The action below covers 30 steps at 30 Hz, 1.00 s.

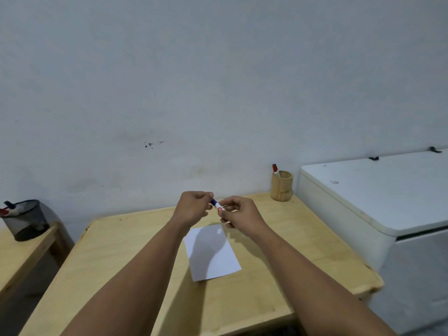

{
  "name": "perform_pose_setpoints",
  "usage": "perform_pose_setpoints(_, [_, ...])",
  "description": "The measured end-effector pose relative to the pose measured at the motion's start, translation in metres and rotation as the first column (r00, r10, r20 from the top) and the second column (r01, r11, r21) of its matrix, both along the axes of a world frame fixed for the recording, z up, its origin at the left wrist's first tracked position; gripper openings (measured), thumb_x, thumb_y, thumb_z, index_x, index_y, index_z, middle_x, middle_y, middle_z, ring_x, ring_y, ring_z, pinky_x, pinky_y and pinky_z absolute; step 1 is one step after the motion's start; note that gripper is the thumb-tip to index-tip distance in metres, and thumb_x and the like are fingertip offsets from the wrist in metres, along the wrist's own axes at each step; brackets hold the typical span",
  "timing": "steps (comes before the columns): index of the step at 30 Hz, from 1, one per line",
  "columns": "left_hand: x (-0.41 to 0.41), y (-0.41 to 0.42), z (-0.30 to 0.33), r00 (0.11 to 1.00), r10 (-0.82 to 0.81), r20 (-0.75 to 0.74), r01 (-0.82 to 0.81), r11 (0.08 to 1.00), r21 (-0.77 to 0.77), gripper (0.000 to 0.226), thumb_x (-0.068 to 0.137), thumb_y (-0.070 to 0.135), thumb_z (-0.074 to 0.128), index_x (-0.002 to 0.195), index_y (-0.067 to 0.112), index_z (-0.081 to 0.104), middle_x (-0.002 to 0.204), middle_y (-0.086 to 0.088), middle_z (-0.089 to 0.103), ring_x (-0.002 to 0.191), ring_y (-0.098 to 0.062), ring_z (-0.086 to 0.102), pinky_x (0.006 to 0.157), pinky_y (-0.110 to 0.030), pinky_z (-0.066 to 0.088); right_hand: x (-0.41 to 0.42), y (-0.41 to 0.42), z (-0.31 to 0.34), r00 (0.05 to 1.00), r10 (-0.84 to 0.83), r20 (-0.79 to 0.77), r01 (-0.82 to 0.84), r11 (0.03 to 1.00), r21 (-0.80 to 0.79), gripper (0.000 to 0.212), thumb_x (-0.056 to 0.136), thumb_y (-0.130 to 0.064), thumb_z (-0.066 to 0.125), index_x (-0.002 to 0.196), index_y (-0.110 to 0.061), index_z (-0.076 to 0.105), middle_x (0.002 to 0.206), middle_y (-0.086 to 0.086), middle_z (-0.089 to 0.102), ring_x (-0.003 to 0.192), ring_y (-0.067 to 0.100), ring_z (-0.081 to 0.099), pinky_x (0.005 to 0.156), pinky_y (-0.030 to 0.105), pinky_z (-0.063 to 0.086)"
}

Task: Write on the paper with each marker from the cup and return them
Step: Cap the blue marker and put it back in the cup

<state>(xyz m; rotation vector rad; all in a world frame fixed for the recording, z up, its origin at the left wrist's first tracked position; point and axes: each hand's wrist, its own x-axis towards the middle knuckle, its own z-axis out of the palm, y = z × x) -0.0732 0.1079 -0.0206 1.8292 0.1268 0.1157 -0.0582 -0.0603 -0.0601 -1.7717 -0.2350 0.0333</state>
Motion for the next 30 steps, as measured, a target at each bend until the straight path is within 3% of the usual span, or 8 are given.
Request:
perform_pose_setpoints(3, [0.025,-0.034,0.002,0.996,-0.081,0.023,0.078,0.991,0.106,0.043,0.100,0.028,0.057,0.142,0.020,0.059,0.126,-0.004,0.069,0.112,-0.022,0.066,0.104,-0.044,0.052,0.024,-0.032,0.001,0.993,-0.091,0.078,0.095,0.994,-0.055,0.018,0.097,-0.008,0.074,0.108,-0.023,0.077,0.091,0.000,0.072,0.075,0.013,0.070,0.073,0.025,0.053])
perform_pose_setpoints(8, [0.080,-0.096,0.003,0.989,-0.128,0.071,0.105,0.958,0.267,0.053,0.098,0.034,0.063,0.148,0.020,0.052,0.131,-0.004,0.065,0.112,-0.021,0.063,0.087,-0.029,0.045,0.085,-0.099,0.034,0.900,-0.389,0.198,0.403,0.915,-0.032,0.016,0.098,-0.016,0.075,0.114,-0.016,0.077,0.093,-0.006,0.075,0.088,0.011,0.071,0.084,0.025,0.053])
perform_pose_setpoints(11, [0.116,-0.130,-0.008,0.985,-0.156,0.070,0.124,0.934,0.335,0.064,0.094,0.035,0.069,0.151,0.018,0.048,0.142,-0.008,0.061,0.123,-0.023,0.061,0.097,-0.034,0.049,0.123,-0.136,0.055,0.805,-0.537,0.252,0.539,0.840,0.069,0.010,0.097,-0.014,0.075,0.101,-0.023,0.072,0.089,-0.006,0.076,0.078,0.001,0.072,0.077,0.021,0.060])
perform_pose_setpoints(13, [0.138,-0.151,-0.018,0.984,-0.168,0.062,0.134,0.922,0.363,0.072,0.091,0.036,0.072,0.154,0.016,0.043,0.148,-0.010,0.057,0.129,-0.025,0.059,0.105,-0.041,0.049,0.147,-0.156,0.062,0.753,-0.581,0.308,0.593,0.802,0.064,0.008,0.098,-0.012,0.075,0.102,-0.018,0.071,0.091,-0.006,0.072,0.067,-0.014,0.066,0.063,0.004,0.050])
perform_pose_setpoints(16, [0.170,-0.175,-0.035,0.984,-0.169,0.058,0.134,0.914,0.384,0.084,0.087,0.040,0.078,0.157,0.015,0.038,0.153,-0.009,0.052,0.134,-0.026,0.055,0.107,-0.042,0.048,0.180,-0.174,0.060,0.727,-0.600,0.335,0.640,0.768,-0.014,0.009,0.098,-0.013,0.075,0.106,-0.014,0.070,0.091,-0.013,0.067,0.062,-0.025,0.060,0.057,-0.001,0.043])
perform_pose_setpoints(22, [0.215,-0.202,-0.069,0.982,-0.184,0.032,0.153,0.892,0.426,0.097,0.079,0.049,0.082,0.158,0.017,0.034,0.155,-0.006,0.051,0.138,-0.026,0.052,0.106,-0.045,0.049,0.211,-0.172,0.027,0.772,-0.543,0.331,0.632,0.714,-0.301,0.031,0.093,-0.028,0.076,0.122,-0.028,0.065,0.093,-0.017,0.066,0.093,0.017,0.072,0.098,0.050,0.058])
perform_pose_setpoints(25, [0.220,-0.210,-0.081,0.979,-0.203,0.037,0.171,0.899,0.403,0.083,0.080,0.047,0.082,0.149,0.020,0.045,0.142,-0.001,0.061,0.126,-0.025,0.061,0.094,-0.040,0.054,0.211,-0.165,0.010,0.771,-0.479,0.420,0.630,0.667,-0.398,0.039,0.091,-0.031,0.072,0.126,-0.034,0.056,0.115,-0.009,0.064,0.104,0.021,0.068,0.098,0.047,0.049])
perform_pose_setpoints(30, [0.220,-0.217,-0.090,0.980,-0.192,0.059,0.153,0.904,0.399,0.055,0.081,0.037,0.073,0.130,0.025,0.052,0.118,0.006,0.070,0.106,-0.020,0.068,0.085,-0.048,0.059,0.213,-0.148,-0.002,0.792,-0.409,0.454,0.611,0.546,-0.574,0.034,0.092,-0.057,0.069,0.106,-0.027,0.072,0.113,-0.004,0.066,0.107,0.022,0.066,0.099,0.045,0.041])
